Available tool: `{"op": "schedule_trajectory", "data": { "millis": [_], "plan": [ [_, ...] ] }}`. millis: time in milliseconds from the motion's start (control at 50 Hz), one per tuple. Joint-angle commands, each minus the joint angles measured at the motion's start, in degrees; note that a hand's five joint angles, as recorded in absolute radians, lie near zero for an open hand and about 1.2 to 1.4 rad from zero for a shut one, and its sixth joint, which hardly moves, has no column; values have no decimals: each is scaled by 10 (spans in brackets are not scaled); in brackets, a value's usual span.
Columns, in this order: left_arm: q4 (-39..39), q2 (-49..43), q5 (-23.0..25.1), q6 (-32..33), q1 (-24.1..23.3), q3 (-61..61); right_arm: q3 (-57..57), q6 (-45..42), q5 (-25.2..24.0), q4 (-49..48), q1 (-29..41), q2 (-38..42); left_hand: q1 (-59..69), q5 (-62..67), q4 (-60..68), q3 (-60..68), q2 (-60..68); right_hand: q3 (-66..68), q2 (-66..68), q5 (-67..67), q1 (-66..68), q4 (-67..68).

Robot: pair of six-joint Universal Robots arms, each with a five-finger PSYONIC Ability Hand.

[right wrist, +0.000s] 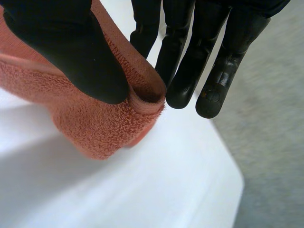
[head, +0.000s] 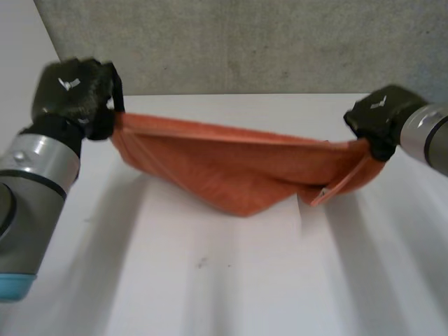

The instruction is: Fold the laundry

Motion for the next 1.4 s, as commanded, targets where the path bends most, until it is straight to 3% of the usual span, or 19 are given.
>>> {"op": "schedule_trajectory", "data": {
  "millis": [20, 160, 240, 320, 400, 520, 780, 800, 820, 840, 880, 1000, 1140, 1320, 1400],
  "plan": [
    [-4, -136, 1, 12, 0, 13, 6, -42, 6, -24, 5, 77, 115, 123, 102, 103, 102, 122, 123, 137, 245, 118],
    [18, -224, 3, 53, 3, 127, -65, -66, 33, -164, 6, 134, 115, 123, 102, 103, 102, 122, 123, 137, 245, 118],
    [68, -232, 4, 61, 6, 204, -149, -75, 78, -350, 8, 135, 115, 123, 102, 103, 102, 122, 123, 137, 245, 118],
    [191, -218, 0, 63, 7, 294, -178, -83, 57, -546, 21, 96, 115, 123, 102, 103, 102, 122, 123, 137, 245, 118],
    [266, -190, -5, 62, 7, 316, -155, -83, 18, -611, 24, 59, 115, 123, 102, 103, 102, 122, 123, 137, 245, 118],
    [279, -153, -4, 60, 6, 254, -49, -80, -73, -561, 17, 18, 115, 123, 102, 103, 102, 122, 123, 137, 245, 118],
    [255, -152, 0, 53, -1, 46, 97, -81, -85, -395, 21, 2, 115, 123, 102, 103, 102, 122, 123, 137, 245, 118],
    [255, -158, 0, 49, -5, 34, 97, -75, -86, -392, 21, -10, -164, -157, -177, -177, -178, 122, 123, 137, 245, 118],
    [254, -172, -1, 42, -14, 29, 97, -75, -86, -392, 21, -10, -355, -348, -368, -368, -368, 122, 123, 137, 245, 118],
    [254, -172, -1, 41, -14, 29, 95, -75, -85, -392, 23, -24, -357, -350, -370, -369, -370, 122, 123, 137, 245, 118],
    [252, -205, -1, 18, -45, 31, 93, -77, -82, -390, 25, -41, -585, -577, -598, -597, -598, 122, 123, 137, 245, 118],
    [251, -223, 1, -27, -66, 34, 72, -78, -66, -378, 30, -69, -585, -577, -598, -597, -598, 122, 123, 137, 245, 118],
    [234, -240, 7, -124, -70, 60, 65, -77, -71, -357, 53, -110, -585, -577, -598, -597, -598, 122, 123, 137, 245, 118],
    [154, -273, 95, -233, -71, 100, 72, -77, -72, -330, 80, -173, -585, -577, -598, -597, -598, 122, 123, 137, 245, 118],
    [151, -285, 115, -250, -75, 112, 79, -78, -79, -327, 113, -205, -584, -577, -597, -597, -598, 122, 123, 137, 245, 118]
  ]
}}
